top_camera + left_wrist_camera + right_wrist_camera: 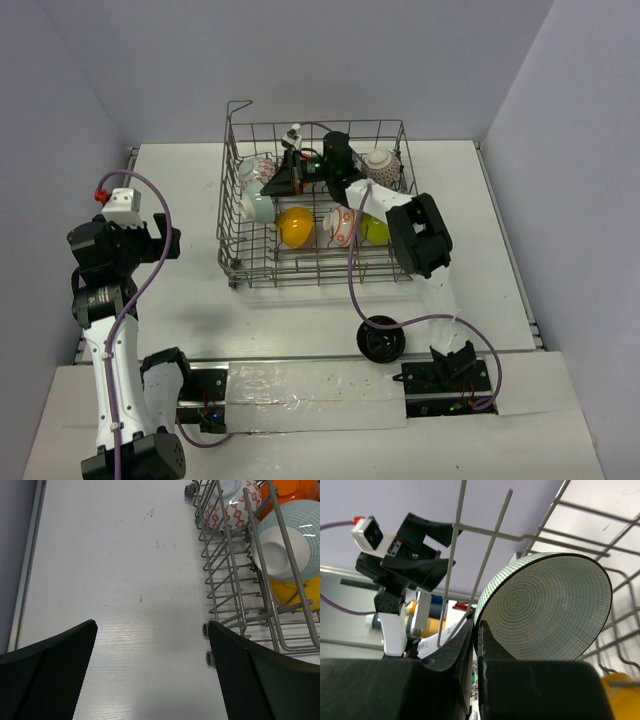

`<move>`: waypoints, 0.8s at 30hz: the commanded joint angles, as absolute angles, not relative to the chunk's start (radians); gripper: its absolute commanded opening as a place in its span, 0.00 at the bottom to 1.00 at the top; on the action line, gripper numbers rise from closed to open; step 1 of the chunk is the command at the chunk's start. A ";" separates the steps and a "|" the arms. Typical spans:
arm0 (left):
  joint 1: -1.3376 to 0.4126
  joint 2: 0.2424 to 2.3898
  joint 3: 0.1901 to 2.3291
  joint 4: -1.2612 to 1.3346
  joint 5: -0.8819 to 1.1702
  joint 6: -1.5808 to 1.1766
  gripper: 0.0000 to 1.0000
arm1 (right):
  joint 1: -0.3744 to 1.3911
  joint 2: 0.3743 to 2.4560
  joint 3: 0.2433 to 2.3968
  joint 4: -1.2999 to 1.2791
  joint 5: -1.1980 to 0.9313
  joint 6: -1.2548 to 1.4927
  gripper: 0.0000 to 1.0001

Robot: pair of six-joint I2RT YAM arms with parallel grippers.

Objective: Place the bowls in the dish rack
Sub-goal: Turn the bowl upside down over the dish rack.

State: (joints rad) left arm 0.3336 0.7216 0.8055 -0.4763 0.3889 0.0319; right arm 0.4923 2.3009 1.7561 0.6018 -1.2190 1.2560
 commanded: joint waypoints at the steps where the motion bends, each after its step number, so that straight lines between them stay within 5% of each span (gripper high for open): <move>1: 0.341 0.709 0.804 -0.443 0.416 0.017 0.99 | 0.502 2.306 1.802 0.652 -1.239 1.266 0.00; 24: 0.345 0.698 0.795 -0.442 0.425 0.020 0.99 | 0.535 2.364 1.776 0.594 -1.232 1.189 0.00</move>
State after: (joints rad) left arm 0.3386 0.7094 0.8040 -0.4759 0.3962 0.0319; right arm 0.5308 2.3600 1.7557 0.5667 -1.2152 1.2057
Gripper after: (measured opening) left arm 0.991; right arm 0.096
